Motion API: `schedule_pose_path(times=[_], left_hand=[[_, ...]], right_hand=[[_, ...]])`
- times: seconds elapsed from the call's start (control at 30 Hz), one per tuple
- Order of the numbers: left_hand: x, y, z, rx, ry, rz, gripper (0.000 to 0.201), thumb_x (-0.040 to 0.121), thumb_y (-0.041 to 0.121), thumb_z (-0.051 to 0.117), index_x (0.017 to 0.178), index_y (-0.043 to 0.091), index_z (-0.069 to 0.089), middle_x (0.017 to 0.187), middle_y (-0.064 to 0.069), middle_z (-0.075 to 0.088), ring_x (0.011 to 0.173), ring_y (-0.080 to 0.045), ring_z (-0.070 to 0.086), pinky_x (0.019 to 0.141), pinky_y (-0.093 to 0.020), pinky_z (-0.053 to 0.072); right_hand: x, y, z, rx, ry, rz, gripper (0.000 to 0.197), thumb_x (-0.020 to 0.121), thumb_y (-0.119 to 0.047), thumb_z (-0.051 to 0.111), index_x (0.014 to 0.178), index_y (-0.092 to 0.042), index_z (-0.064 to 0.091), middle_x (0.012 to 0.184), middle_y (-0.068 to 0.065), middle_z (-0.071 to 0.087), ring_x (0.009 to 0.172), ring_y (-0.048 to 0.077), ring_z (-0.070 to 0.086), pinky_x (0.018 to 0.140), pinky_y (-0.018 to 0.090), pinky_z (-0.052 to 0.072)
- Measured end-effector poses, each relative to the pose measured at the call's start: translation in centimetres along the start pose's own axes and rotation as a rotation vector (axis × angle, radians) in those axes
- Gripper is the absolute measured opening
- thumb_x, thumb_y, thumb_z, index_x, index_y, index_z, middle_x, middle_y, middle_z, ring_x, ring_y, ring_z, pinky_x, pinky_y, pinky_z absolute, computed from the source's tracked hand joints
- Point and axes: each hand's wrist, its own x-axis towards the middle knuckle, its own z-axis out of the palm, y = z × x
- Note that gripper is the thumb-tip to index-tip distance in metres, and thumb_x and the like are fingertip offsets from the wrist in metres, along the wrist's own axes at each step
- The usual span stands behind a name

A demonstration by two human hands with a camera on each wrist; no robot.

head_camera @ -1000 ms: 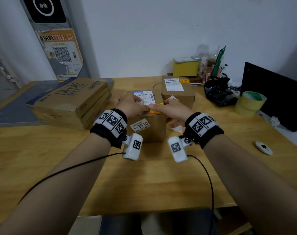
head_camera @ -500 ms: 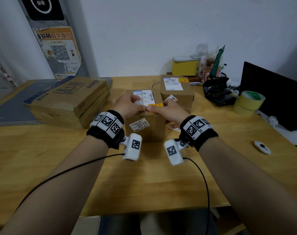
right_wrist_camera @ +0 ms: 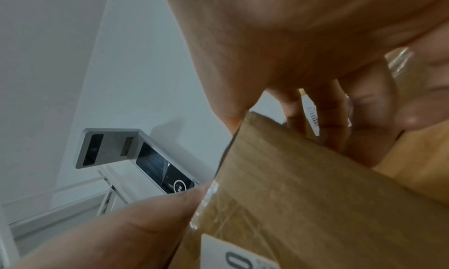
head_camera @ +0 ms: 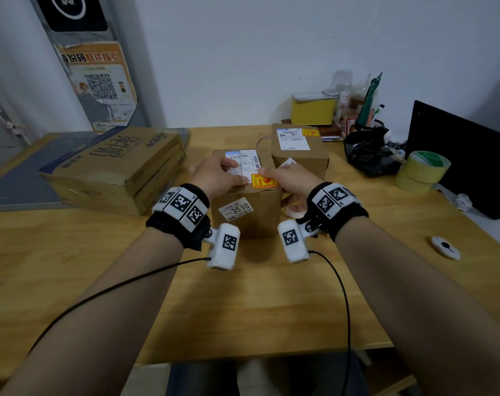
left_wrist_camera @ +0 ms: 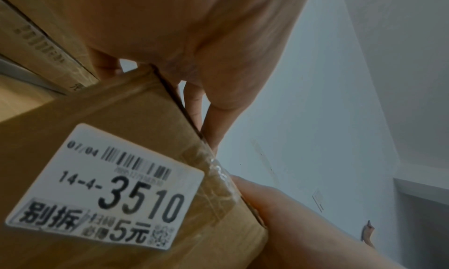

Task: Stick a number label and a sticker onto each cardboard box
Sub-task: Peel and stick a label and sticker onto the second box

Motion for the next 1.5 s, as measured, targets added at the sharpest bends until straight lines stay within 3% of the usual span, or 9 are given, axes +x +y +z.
schedule_pose_path(times=[0.1,0.33,0.5,0.77,0.87,1.0,1.17,1.33,1.5], left_hand=[[0.7,-0.6,0.1,0.013,0.004,-0.008,0.044,0.081,0.022,0.083,0.121,0.021,0.065,0.110,0.003,0.050,0.109,-0.013,0.043,0.107,-0.032,0.044],[0.7,-0.4,0.1,0.023,-0.019,-0.055,0.037,0.071,0.027,0.088,0.098,0.031,0.062,0.119,-0.001,0.062,0.121,-0.023,0.056,0.100,-0.040,0.053],[0.7,-0.4,0.1,0.004,0.002,-0.010,0.044,0.081,0.018,0.082,0.121,0.015,0.064,0.118,-0.002,0.057,0.108,-0.015,0.054,0.093,-0.026,0.050],[0.5,-0.4,0.2,0.033,0.030,-0.009,0.042,0.080,0.021,0.083,0.118,0.018,0.066,0.104,0.005,0.053,0.111,-0.014,0.044,0.101,-0.028,0.046],[0.1,-0.4,0.0,0.060,0.054,-0.011,0.043,0.080,0.025,0.083,0.119,0.021,0.067,0.097,0.009,0.045,0.127,-0.019,0.038,0.105,-0.029,0.042],[-0.1,-0.1,0.0,0.076,0.038,0.006,0.041,0.084,0.023,0.080,0.121,0.018,0.065,0.098,0.006,0.043,0.108,-0.014,0.042,0.090,-0.022,0.040],[-0.5,0.0,-0.1,0.096,0.063,0.016,0.042,0.084,0.026,0.080,0.123,0.020,0.067,0.090,0.008,0.035,0.115,-0.016,0.040,0.103,-0.029,0.041],[-0.7,-0.1,-0.1,0.108,0.070,0.046,0.042,0.084,0.027,0.079,0.123,0.019,0.066,0.096,0.008,0.045,0.120,-0.019,0.042,0.103,-0.030,0.044],[-0.5,-0.1,0.0,0.086,0.063,0.048,0.042,0.086,0.025,0.077,0.124,0.016,0.064,0.099,0.003,0.047,0.101,-0.010,0.040,0.086,-0.021,0.041]], right_hand=[[-0.3,0.0,-0.2,0.009,0.001,-0.004,0.040,0.098,-0.049,0.060,0.120,-0.016,0.064,0.089,0.001,0.068,0.074,0.020,0.066,0.055,0.026,0.041],[-1.2,0.2,0.1,-0.140,-0.050,-0.024,0.067,0.074,-0.073,0.072,0.120,-0.026,0.057,0.110,-0.003,0.067,0.089,0.020,0.068,0.078,0.036,0.054],[-1.4,0.4,0.1,-0.116,-0.052,-0.085,0.034,0.082,-0.057,0.077,0.089,-0.030,0.057,0.088,-0.008,0.066,0.075,0.011,0.061,0.057,0.024,0.043],[-1.1,0.7,-0.2,-0.008,-0.002,-0.074,0.056,0.094,-0.048,0.067,0.136,-0.013,0.055,0.122,0.007,0.064,0.090,0.025,0.063,0.027,0.011,0.031],[-1.0,0.6,-0.4,0.019,-0.003,-0.061,0.048,0.098,-0.047,0.063,0.132,-0.013,0.062,0.109,0.008,0.069,0.084,0.025,0.066,0.028,0.011,0.033],[-1.1,0.4,-0.6,0.008,0.013,-0.042,0.045,0.098,-0.049,0.061,0.127,-0.015,0.066,0.107,0.008,0.072,0.082,0.029,0.069,0.030,0.010,0.035],[-0.7,0.5,-0.6,0.038,0.037,-0.061,0.044,0.101,-0.046,0.057,0.126,-0.011,0.066,0.100,0.008,0.070,0.069,0.030,0.069,0.034,0.014,0.040],[-1.6,0.6,0.2,-0.095,-0.010,-0.086,0.065,0.092,-0.066,0.057,0.135,-0.018,0.057,0.122,-0.001,0.060,0.095,0.024,0.066,0.053,0.024,0.043],[-2.2,0.9,0.8,-0.152,-0.024,-0.156,0.040,0.087,-0.061,0.070,0.105,-0.028,0.055,0.091,-0.008,0.059,0.073,0.007,0.052,0.054,0.025,0.036]])
